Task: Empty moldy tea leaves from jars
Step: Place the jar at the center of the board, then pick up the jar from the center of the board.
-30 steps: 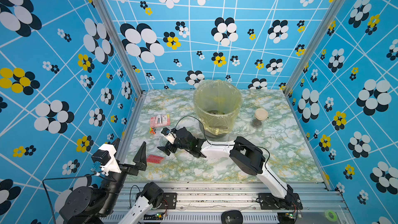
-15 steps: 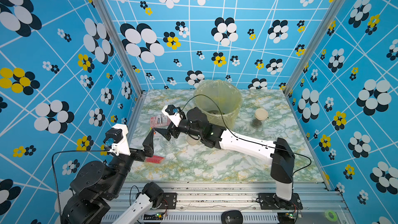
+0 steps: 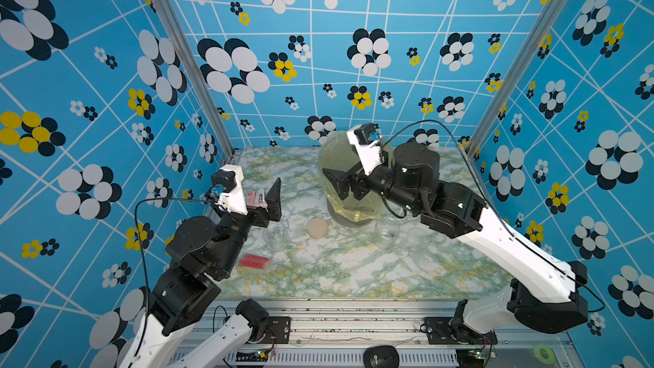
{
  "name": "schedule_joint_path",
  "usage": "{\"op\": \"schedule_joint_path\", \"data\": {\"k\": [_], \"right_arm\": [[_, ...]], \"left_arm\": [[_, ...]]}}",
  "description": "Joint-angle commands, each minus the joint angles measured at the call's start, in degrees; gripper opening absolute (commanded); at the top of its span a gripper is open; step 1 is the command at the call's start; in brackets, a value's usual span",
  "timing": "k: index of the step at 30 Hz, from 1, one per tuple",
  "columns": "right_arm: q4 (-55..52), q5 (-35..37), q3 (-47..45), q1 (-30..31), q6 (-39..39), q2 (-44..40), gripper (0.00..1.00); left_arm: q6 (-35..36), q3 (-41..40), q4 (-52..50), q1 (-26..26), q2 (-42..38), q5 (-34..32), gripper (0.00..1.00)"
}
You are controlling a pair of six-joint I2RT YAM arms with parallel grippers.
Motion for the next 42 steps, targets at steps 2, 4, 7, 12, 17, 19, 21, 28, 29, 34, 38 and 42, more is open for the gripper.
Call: {"op": "schedule_joint_path", "data": {"k": [2, 4, 7, 12, 17, 19, 21, 28, 29, 34, 38, 42], "right_arm": [[-10.8, 10.0, -5.0, -5.5, 7.6, -7.8, 0.99], [-10.1, 11.3, -10.1, -10.2, 10.6, -11.4, 0.99], [-8.8, 11.1, -18.3, -17.5, 15.8, -14.9, 0.99], [-5.9, 7.1, -29.6, -28.3, 23.5, -15.8, 0.99], [-3.7, 2.2, -32.9, -36.4, 26.1, -9.7, 0.99], [-3.2, 2.0, -32.9, -38.4, 26.0, -6.7, 0.99], [-2.8, 2.3, -32.7, -40.5, 25.9, -3.9, 0.99], [-3.2, 1.8, -27.9, -46.3, 24.8, 7.1, 0.99], [-3.9, 2.1, -26.7, -46.6, 24.3, 8.9, 0.99], [-6.3, 2.4, -22.4, -47.3, 23.5, 15.8, 0.99], [-6.7, 2.0, -21.0, -48.1, 23.4, 18.6, 0.99], [-7.0, 1.8, -20.4, -48.8, 23.3, 20.0, 0.99]], "left_arm": [[-2.1, -4.5, 8.1, 0.6, 1.1, 2.8, 0.99], [-3.1, -6.3, 8.2, 0.7, 1.5, 2.7, 0.99], [-4.2, -8.4, 6.7, 0.7, 0.8, 2.4, 0.99], [-4.1, -8.9, 0.7, 0.6, -1.5, 1.7, 0.99], [-3.6, -10.6, -4.1, 0.7, -4.0, 1.8, 0.99], [-3.5, -12.1, -4.7, 0.8, -5.1, 1.9, 0.99], [-3.5, -13.7, -4.6, 0.7, -6.0, 2.1, 0.99], [-2.8, -16.6, -3.1, 1.0, -6.9, 3.8, 0.99], [-2.8, -16.9, -3.1, 1.1, -6.6, 4.0, 0.99], [-2.6, -17.5, -3.2, 1.3, -5.7, 5.0, 0.99], [-2.8, -17.8, -2.9, 2.7, -5.2, 6.6, 0.99], [-3.9, -18.1, -2.3, 5.6, -4.5, 10.2, 0.99]]}}
